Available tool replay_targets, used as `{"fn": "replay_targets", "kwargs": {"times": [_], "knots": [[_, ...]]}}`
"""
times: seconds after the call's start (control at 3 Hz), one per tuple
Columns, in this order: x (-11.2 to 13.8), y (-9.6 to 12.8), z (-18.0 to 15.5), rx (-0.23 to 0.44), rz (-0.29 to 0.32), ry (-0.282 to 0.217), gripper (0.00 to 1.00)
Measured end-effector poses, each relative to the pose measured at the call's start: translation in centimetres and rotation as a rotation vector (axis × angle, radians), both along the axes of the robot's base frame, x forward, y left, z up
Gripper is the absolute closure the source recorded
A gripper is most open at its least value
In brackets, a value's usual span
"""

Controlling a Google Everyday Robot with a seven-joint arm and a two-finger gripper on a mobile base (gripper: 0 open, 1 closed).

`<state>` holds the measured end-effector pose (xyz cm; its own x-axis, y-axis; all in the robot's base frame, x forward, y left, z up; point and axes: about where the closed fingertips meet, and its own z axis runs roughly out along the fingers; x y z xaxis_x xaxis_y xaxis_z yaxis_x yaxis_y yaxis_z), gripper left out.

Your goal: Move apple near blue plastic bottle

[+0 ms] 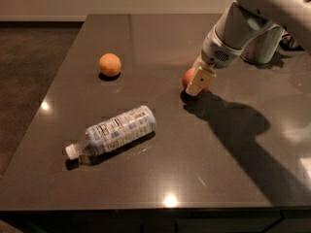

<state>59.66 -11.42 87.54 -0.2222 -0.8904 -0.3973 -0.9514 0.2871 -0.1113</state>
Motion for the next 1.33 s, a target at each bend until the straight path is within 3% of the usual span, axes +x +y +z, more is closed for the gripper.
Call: {"fn": "replay_targets", "kwargs": {"times": [0.33, 0.67, 1.0, 1.33], "knots": [[-2.1, 3.0, 0.3, 0.021, 0.135, -0.003, 1.00], [-4.0, 6.1, -0.1, 0.022, 0.303, -0.006, 1.00], [-5.3, 8.2, -0.3, 0.011, 0.425, -0.031, 0.95], [-6.3, 9.1, -0.6, -0.014, 0.506, -0.058, 0.78]]}}
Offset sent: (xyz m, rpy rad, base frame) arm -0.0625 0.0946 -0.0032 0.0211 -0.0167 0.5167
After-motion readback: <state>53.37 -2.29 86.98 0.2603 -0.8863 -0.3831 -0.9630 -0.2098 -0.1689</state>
